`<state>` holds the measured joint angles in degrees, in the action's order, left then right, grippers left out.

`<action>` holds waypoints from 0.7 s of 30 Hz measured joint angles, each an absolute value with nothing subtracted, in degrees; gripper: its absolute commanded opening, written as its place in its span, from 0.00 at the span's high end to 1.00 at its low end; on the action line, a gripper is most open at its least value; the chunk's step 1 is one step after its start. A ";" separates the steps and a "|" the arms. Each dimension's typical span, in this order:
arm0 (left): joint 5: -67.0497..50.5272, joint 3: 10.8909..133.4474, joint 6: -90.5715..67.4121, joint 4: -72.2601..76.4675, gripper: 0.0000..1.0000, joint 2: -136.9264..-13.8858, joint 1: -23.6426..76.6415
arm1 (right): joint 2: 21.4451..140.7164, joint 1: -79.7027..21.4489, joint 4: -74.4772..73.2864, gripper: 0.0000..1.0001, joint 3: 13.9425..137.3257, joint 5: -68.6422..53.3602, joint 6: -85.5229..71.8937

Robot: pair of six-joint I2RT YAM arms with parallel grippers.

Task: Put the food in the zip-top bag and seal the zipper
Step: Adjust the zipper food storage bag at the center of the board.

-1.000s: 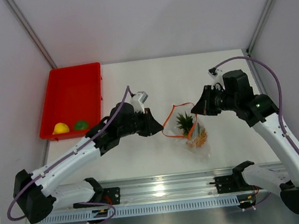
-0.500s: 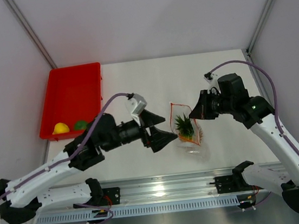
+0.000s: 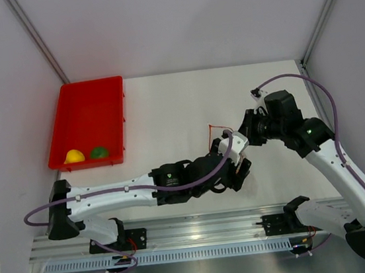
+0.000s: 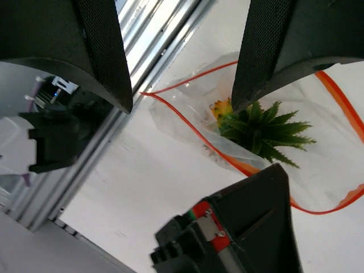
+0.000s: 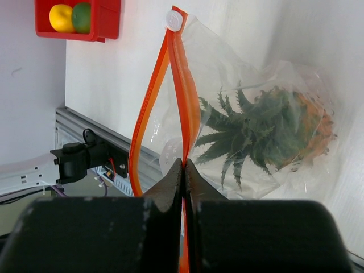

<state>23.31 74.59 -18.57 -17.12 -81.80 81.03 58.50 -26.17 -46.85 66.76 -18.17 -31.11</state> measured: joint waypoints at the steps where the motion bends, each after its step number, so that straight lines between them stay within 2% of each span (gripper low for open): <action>1: 24.75 74.94 -19.14 -17.69 0.29 -82.63 81.12 | 58.46 -26.20 -46.87 1.00 66.76 -17.78 -31.29; 9: 32.73 77.84 -21.91 -20.49 0.45 -86.67 81.47 | 57.71 -26.48 -47.00 1.00 66.76 -16.82 -31.73; 15: 32.49 79.88 -23.11 -22.35 0.61 -88.97 81.49 | 57.54 -26.70 -47.00 1.00 66.76 -16.69 -32.38; 19: 30.33 80.05 -24.27 -23.59 0.66 -89.49 81.45 | 57.52 -26.96 -47.00 1.00 66.76 -16.67 -32.71; 21: 28.88 80.07 -25.10 -24.14 0.72 -89.67 81.25 | 57.52 -27.09 -47.00 1.00 66.76 -16.60 -32.82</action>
